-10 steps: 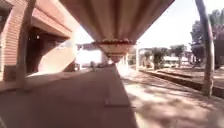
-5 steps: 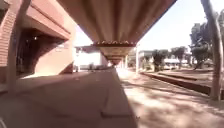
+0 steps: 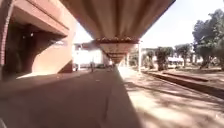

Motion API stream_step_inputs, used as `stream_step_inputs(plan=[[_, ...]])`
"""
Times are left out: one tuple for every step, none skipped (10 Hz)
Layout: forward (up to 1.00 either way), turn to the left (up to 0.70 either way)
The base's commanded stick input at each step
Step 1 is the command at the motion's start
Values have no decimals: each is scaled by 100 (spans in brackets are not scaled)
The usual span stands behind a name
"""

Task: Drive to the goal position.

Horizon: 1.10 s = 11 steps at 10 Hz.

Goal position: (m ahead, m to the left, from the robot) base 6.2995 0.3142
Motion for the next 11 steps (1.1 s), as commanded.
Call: stream_step_inputs(plan=[[85,0],[85,0],[85,0],[85,0],[85,0],[85,0],[85,0],[85,0],[85,0],[85,0],[85,0]])
